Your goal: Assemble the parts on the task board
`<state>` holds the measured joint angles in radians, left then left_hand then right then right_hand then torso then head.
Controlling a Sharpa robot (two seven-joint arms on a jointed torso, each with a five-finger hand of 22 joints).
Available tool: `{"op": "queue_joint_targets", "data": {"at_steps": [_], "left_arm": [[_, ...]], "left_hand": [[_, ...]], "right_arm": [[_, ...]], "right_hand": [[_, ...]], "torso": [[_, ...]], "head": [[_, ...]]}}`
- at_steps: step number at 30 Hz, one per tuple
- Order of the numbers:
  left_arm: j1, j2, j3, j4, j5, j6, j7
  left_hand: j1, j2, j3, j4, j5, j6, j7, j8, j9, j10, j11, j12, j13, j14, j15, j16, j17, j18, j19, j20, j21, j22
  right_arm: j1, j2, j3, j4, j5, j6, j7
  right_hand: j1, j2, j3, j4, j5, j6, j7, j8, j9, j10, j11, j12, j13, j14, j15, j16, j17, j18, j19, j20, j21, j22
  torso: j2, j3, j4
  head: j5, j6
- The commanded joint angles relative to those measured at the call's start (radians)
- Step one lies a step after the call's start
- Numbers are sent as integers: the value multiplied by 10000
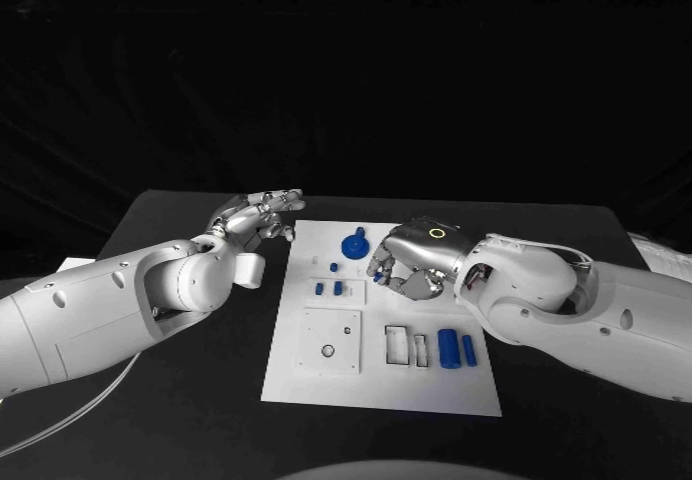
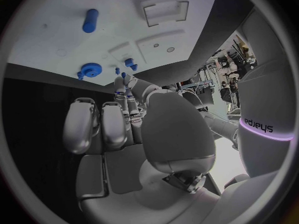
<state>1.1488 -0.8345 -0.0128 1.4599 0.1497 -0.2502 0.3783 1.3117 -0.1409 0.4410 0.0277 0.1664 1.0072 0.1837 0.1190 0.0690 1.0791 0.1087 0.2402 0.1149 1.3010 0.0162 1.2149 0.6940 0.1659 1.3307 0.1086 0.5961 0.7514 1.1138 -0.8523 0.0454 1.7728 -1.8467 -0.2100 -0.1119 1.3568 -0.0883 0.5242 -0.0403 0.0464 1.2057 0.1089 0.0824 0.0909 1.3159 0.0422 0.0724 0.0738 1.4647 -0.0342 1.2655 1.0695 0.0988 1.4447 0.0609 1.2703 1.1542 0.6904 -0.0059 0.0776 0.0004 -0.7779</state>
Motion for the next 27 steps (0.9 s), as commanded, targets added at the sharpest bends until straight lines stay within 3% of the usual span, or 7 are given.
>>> {"op": "queue_joint_targets", "data": {"at_steps": [1, 9, 17, 27], "left_arm": [[-6, 16, 6, 33, 38, 126, 24], [-8, 5, 6, 79, 38, 156, 19], [-8, 12, 6, 135, 38, 195, 9], [-8, 21, 6, 149, 36, 232, -5]], "left_hand": [[61, 26, -6, -38, 37, -76, 22, 35, -17, -77, 8, 37, 13, -72, 23, -25, -8, 106, -59, 17, -58, -8], [61, 26, -6, -38, 37, -76, 22, 35, -17, -77, 8, 37, 13, -72, 23, -25, -8, 106, -59, 17, -58, -8], [62, 24, -16, -46, 39, -95, 27, 36, -18, -108, 13, 57, 16, -86, 29, -30, -31, 109, -72, 22, -80, -25], [62, 24, -16, -46, 39, -95, 27, 36, -18, -108, 13, 57, 16, -86, 29, -30, -31, 109, -72, 22, -80, -25]], "right_arm": [[-220, 275, -19, -58, -1, 124, 227], [-818, 910, -51, -426, -254, 149, 476], [-1195, 1352, -93, -853, -305, 237, 659], [-1351, 1533, -127, -1072, -228, 379, 744]], "right_hand": [[-9, 0, 39, -35, 36, 96, 23, 19, 62, -28, -3, -73, -11, 401, -65, 48, -7, -139, 22, -9, 46, -5], [17, -1, 54, -62, 44, 74, 45, -3, 65, -51, 11, -89, -17, 400, -54, 70, 5, -136, 7, -14, 56, -2], [27, -3, 59, -75, 47, 65, 54, -12, 67, -59, 18, -93, -19, 397, -50, 70, -5, -135, 0, -14, 60, 0], [28, -6, 58, -81, 50, 56, 63, -21, 68, -71, 26, -97, -22, 394, -45, 72, -11, -133, -8, -13, 58, -7]], "torso": [[13, 0, -9], [13, 7, -24], [14, 5, -9], [0, 9, -31]], "head": [[303, -116], [637, -265], [758, -385], [822, -462]]}}
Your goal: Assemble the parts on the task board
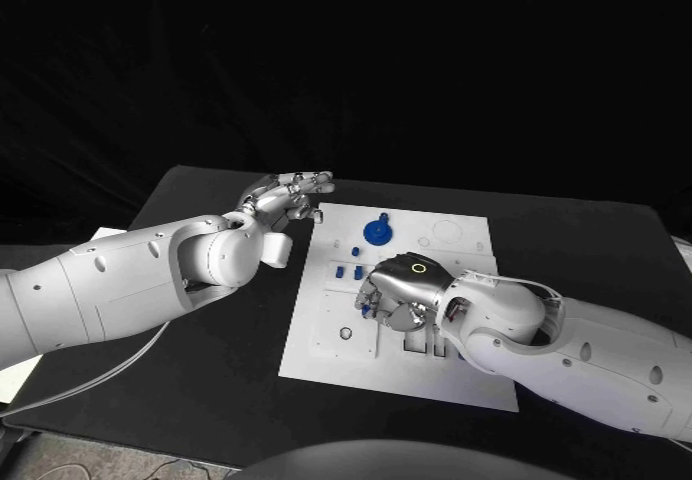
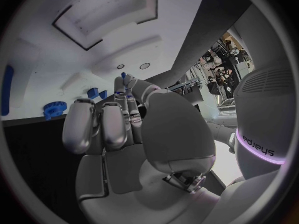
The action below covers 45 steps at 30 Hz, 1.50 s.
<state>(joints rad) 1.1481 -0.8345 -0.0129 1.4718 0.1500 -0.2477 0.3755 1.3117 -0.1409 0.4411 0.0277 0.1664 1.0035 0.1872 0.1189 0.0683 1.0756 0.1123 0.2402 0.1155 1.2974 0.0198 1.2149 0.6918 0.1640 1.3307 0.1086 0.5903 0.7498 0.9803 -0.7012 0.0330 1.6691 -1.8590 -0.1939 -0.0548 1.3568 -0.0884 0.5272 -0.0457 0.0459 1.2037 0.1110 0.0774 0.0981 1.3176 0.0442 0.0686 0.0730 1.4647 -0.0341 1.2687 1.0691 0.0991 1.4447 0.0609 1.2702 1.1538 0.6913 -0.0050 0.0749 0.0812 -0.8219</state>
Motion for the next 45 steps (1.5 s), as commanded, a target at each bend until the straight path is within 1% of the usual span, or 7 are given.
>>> {"op": "queue_joint_targets", "data": {"at_steps": [1, 7, 11, 27, 33, 40, 45], "left_arm": [[-1, 21, 6, 28, 33, 212, 22], [-1, 19, 6, 11, 31, 219, 14], [-1, 21, 6, 10, 31, 236, 4], [-1, 15, 6, 11, 24, 272, -38], [-1, 12, 6, 12, 19, 283, -52], [-1, 14, 6, 17, 16, 291, -61], [-1, 16, 6, 26, 1, 307, -76]], "left_hand": [[62, 24, -16, -46, 39, -58, -7, 36, -11, -72, -23, 57, 9, -50, -7, -30, -9, 128, -72, 22, -23, -9], [62, 24, -16, -46, 39, -58, -7, 36, -11, -72, -23, 57, 9, -50, -7, -30, -9, 128, -72, 22, -23, -9], [62, 24, -16, -46, 39, -58, -7, 36, -11, -72, -23, 57, 9, -50, -7, -30, -9, 128, -72, 22, -23, -9], [61, 21, -36, -59, 41, -86, -1, 42, -10, -126, -13, 94, 14, -73, 2, -37, -46, 133, -94, 31, -57, -34], [61, 21, -36, -59, 41, -86, -1, 42, -10, -126, -13, 94, 14, -73, 2, -37, -46, 133, -94, 31, -57, -34], [61, 21, -36, -59, 41, -86, -1, 42, -10, -126, -13, 94, 14, -73, 2, -37, -46, 133, -94, 31, -57, -34], [61, 21, -36, -59, 41, -86, -1, 42, -10, -126, -13, 94, 14, -73, 2, -37, -46, 133, -94, 31, -57, -34]], "right_arm": [[-21, 26, -5, -52, -102, 223, 175], [-33, 40, -10, -90, -98, 278, 177], [-35, 44, -12, -114, -115, 341, 144], [-36, 69, -22, -226, -303, 577, -65], [-36, 88, -28, -236, -332, 664, -88], [-36, 217, -71, -292, -429, 910, -203], [-36, 310, -102, -359, -494, 926, -335]], "right_hand": [[30, -8, 27, -31, 56, 74, 44, 25, -3, -92, 8, -60, -14, 394, -43, 45, -4, -136, -10, -14, 61, -2], [31, -10, 26, -34, 57, 72, 47, 23, -3, -95, 10, -61, -15, 394, -41, 48, -2, -137, -10, -14, 67, 5], [31, -10, 26, -34, 57, 72, 47, 23, -3, -95, 10, -61, -15, 394, -41, 48, -2, -137, -10, -14, 67, 5], [30, -21, 18, -44, 56, 67, 53, 16, 0, -103, 16, -61, -16, 391, -36, 53, -4, -135, -20, -12, 65, -1], [27, -25, 13, -46, 56, 68, 55, 15, 1, -103, 18, -60, -15, 390, -34, 53, -8, -133, -26, -11, 59, -11], [9, -38, -8, -45, 51, 72, 58, 13, 6, -105, 23, -58, -15, 385, -29, 52, -20, -133, -34, -8, 63, -8], [-71, -98, -82, -25, 50, -7, 79, -46, -3, -201, 53, -82, -33, 360, -7, 23, -96, -120, -85, 14, 25, -68]], "torso": [[-16, 2, 1], [-4, 3, -1], [-7, -6, -5], [0, 2, 4], [-2, -5, -3], [-6, -3, 4], [-4, -6, 5]], "head": [[8, -25], [20, -33], [3, -44], [-23, -68], [-32, -61], [-40, -62], [-50, -67]]}}
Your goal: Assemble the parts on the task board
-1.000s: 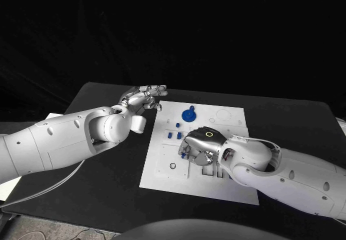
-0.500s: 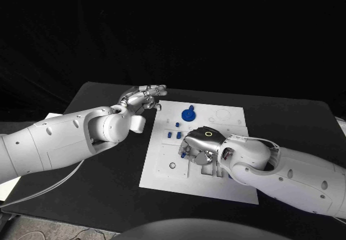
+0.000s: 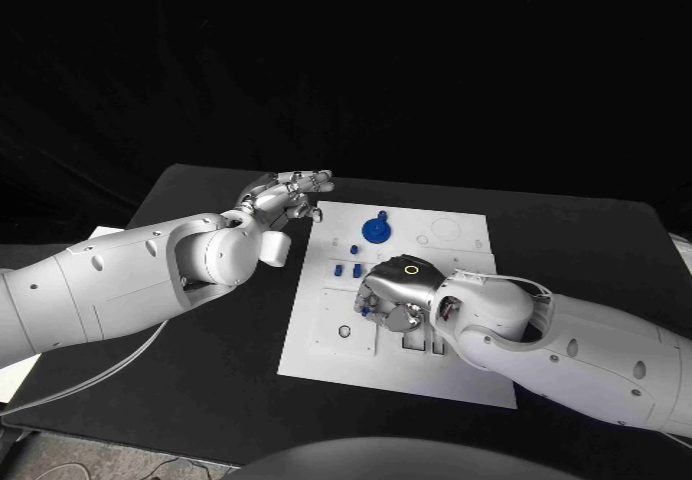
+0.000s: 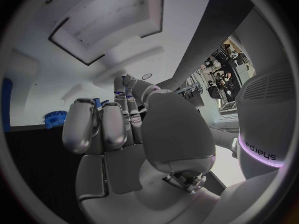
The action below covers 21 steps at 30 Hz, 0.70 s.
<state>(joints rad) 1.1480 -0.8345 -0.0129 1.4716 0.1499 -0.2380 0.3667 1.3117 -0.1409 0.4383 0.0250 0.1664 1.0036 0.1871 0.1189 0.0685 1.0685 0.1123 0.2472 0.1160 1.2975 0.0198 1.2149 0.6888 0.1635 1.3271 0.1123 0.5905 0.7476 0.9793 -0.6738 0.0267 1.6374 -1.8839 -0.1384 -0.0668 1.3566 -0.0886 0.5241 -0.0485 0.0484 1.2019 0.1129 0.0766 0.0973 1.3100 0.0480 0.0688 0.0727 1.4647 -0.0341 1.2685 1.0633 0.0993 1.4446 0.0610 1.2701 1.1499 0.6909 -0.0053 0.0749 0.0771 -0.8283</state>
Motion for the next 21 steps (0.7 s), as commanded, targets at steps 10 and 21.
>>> {"op": "queue_joint_targets", "data": {"at_steps": [10, 21], "left_arm": [[0, 21, 6, 37, -21, 292, -37], [0, 4, 6, 20, -23, 336, -99]], "left_hand": [[55, 26, -21, -33, 41, -104, 4, 47, -12, -92, -6, 50, 12, -88, 8, -41, -41, 140, -70, 1, -74, -23], [47, 27, -31, -33, 42, -119, 7, 49, -12, -122, -2, 66, 13, -100, 13, -47, -64, 145, -82, 5, -98, -42]], "right_arm": [[-26, 1, -59, -145, -292, 2, -354], [-26, -320, -59, 206, -293, -594, -276]], "right_hand": [[-480, -528, -321, 201, 62, -978, 285, -159, -246, -1670, 365, -84, -122, 184, 294, -281, -644, 1, -422, 279, -369, -578], [-468, -665, -521, 191, 60, -1221, 235, -155, -289, -2073, 401, -18, -103, 120, 316, -427, -908, 66, -554, 341, -564, -832]], "torso": [[-8, -1, -4], [-12, 3, -10]], "head": [[0, -10], [-68, 40]]}}
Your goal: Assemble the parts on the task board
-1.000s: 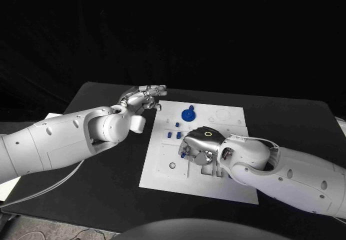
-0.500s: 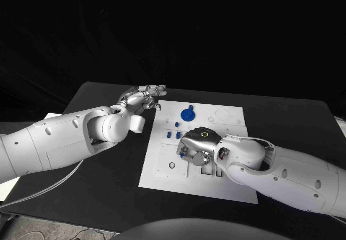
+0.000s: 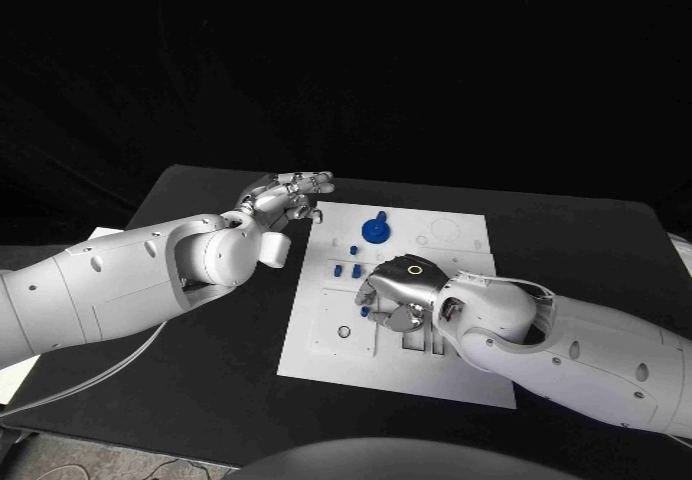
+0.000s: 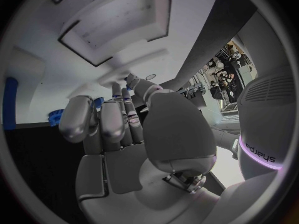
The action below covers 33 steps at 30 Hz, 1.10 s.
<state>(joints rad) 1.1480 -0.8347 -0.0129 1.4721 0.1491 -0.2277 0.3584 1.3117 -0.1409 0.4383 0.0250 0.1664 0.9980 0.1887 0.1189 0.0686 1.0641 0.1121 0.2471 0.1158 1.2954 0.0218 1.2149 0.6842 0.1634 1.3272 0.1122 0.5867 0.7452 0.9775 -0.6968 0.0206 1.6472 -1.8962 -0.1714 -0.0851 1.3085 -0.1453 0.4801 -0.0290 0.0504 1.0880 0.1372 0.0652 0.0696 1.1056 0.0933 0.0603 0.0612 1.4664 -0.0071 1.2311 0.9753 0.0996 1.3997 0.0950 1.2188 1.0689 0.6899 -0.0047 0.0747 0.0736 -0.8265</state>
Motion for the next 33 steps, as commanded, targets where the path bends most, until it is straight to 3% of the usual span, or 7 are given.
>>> {"op": "queue_joint_targets", "data": {"at_steps": [1, 7, 11, 15, 17, 24, 33], "left_arm": [[0, 3, 6, 15, -15, 237, -20], [0, -31, 5, 23, -17, 245, -33], [0, -64, 5, 33, -22, 243, -30], [0, -89, 4, 52, -37, 245, -27], [0, -95, 4, 60, -41, 252, -27], [-2, -95, 2, 64, -51, 293, -35], [-6, -95, 0, 69, -59, 311, -32]], "left_hand": [[48, 29, -32, -35, 42, -66, -10, 50, -13, -86, 2, 69, 15, -85, -7, -51, -31, 148, -86, 6, -70, -26], [49, 29, -33, -36, 43, -67, -11, 51, -13, -90, 2, 71, 15, -88, -7, -53, -37, 148, -88, 7, -74, -29], [57, 40, -32, -42, 45, -70, -13, 57, -11, -113, 2, 84, 16, -92, -5, -49, -36, 149, -94, 10, -79, -32], [57, 40, -32, -42, 45, -70, -13, 57, -11, -113, 2, 84, 16, -92, -5, -49, -36, 149, -94, 10, -79, -32], [57, 40, -32, -42, 45, -70, -13, 57, -11, -113, 2, 84, 16, -92, -5, -49, -36, 149, -94, 10, -79, -32], [57, 40, -32, -42, 45, -70, -13, 57, -11, -113, 2, 84, 16, -92, -5, -49, -36, 149, -94, 10, -79, -32], [57, 40, -32, -42, 45, -70, -13, 57, -11, -113, 2, 84, 16, -92, -5, -49, -36, 149, -94, 10, -79, -32]], "right_arm": [[-7, -175, 6, 183, -183, -297, -109], [126, -1027, 149, 873, -122, -450, -293], [461, -1690, 222, 1212, 65, -356, -553], [815, -2248, 253, 1317, 143, -192, -858], [933, -2487, 261, 1336, 148, -108, -967], [1050, -2796, 269, 1330, 98, 264, -1094], [1029, -2700, 264, 1109, 49, 565, -1074]], "right_hand": [[14, -101, -85, -4, 40, -85, -9, -42, -12, -30, -52, 68, 13, 102, 46, -55, -32, 64, -106, 1, -54, -25], [10, -129, -170, 13, 32, -74, -31, -17, -2, 30, -76, 145, 31, 96, 29, -68, -61, 66, -111, 6, -61, -31], [-18, -173, -259, 48, 28, -64, -52, -11, 4, 108, -99, 215, 38, 100, 12, -67, -74, 66, -107, 5, -59, -30], [-66, -367, -560, 115, 13, -183, -107, -34, -14, -121, -73, 152, 12, 72, 30, -147, -219, 88, -160, 20, -165, -164], [-35, -420, -769, 170, 11, -247, -123, -33, -21, -232, -56, 139, 18, 43, 48, -228, -353, 112, -214, 38, -268, -292], [116, -414, -1076, 266, 28, -281, -215, -25, -17, -297, -31, 185, 29, 12, 84, -355, -559, 136, -279, 81, -403, -447], [284, -309, -1229, 343, 32, -249, -239, -14, -8, -121, -67, 343, 46, 32, 64, -361, -588, 138, -259, 80, -412, -448]], "torso": [[-1, -6, -11], [-3, -4, -19], [1, -11, -27], [-6, -20, -50], [-1, -14, -27], [17, 17, -19], [13, -6, -22]], "head": [[-43, 29], [-148, 107], [-254, 180], [-379, 259], [-437, 304], [-434, 331], [-397, 335]]}}
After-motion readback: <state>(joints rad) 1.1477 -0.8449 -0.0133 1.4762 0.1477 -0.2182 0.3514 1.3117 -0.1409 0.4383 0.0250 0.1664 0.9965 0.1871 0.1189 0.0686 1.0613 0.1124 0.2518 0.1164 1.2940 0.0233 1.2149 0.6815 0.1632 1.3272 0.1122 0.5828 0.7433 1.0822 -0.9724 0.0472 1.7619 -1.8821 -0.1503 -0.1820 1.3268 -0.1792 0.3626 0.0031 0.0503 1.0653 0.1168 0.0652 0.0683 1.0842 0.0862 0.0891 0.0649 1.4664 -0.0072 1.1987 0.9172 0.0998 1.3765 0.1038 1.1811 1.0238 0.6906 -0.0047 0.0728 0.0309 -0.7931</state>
